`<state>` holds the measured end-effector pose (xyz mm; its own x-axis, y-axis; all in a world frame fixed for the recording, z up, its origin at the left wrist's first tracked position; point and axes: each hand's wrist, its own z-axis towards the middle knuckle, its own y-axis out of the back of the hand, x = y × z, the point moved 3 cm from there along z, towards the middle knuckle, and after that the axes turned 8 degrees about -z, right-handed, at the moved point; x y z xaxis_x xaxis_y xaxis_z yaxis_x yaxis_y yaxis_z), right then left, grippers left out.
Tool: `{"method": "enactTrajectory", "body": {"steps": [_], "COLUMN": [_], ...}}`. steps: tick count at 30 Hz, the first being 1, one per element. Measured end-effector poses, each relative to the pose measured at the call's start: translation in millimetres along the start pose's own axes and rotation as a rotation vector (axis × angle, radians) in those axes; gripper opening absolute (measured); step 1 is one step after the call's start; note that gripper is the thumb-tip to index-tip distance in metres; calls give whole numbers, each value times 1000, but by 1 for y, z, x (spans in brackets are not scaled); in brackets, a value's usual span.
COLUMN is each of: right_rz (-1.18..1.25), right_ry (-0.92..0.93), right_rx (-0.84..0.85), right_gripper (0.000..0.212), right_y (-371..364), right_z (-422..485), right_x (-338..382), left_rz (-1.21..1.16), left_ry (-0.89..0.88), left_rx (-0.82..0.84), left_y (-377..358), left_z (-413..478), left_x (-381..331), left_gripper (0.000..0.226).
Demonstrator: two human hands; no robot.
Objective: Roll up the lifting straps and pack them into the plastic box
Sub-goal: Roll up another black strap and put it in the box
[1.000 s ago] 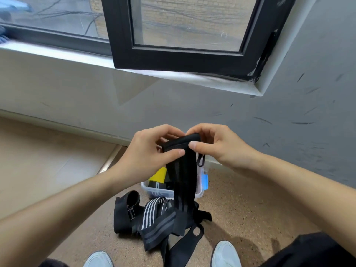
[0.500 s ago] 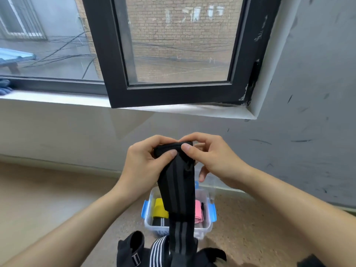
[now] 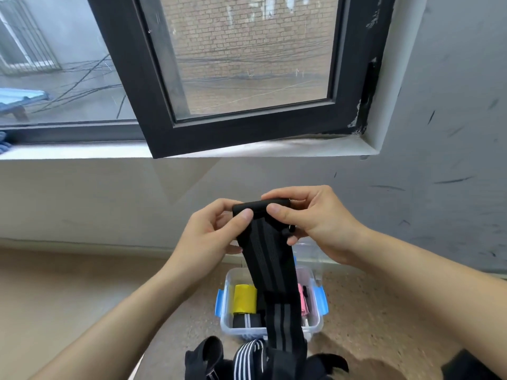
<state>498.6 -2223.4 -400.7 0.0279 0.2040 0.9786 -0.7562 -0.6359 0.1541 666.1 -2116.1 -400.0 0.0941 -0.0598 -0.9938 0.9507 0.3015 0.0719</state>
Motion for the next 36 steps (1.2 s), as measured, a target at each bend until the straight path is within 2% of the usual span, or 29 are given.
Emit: {"method": "enactTrajectory", "body": {"steps": [5, 10, 13, 16, 19, 21, 23, 29, 36], "right_rz": [-50, -133, -161, -119, -99, -98, -91, -65, -91], "right_ry": [58, 112, 52, -23, -32, -13, 12, 59, 87], "right_rx": [3, 22, 62, 124, 159, 146, 125, 56, 50], "right_gripper": [22, 28, 37, 26, 22, 19, 16, 20, 30], "right_y": [-1, 2, 2, 3, 2, 3, 4, 15, 13], "right_z": [2, 0, 1, 1, 2, 4, 5, 8, 6], "right_x": [-4, -5, -8, -10, -9, -7, -6, -8, -17], "left_rz": [-120, -142, -113, -75, 74, 130, 105, -75, -151], "left_ry": [115, 96, 16, -145, -326, -371, -328, 50, 123], "left_rx": [-17, -29, -39, -39, -60, -62, -56, 25, -55], "left_y": [-6, -4, -4, -5, -5, -6, -8, -16, -21], "left_z": [2, 3, 3, 3, 5, 6, 7, 10, 10], "left_x": [5, 5, 3, 1, 2, 3, 5, 16, 21], "left_gripper": [19, 18, 20, 21, 23, 22, 24, 22, 20]}}
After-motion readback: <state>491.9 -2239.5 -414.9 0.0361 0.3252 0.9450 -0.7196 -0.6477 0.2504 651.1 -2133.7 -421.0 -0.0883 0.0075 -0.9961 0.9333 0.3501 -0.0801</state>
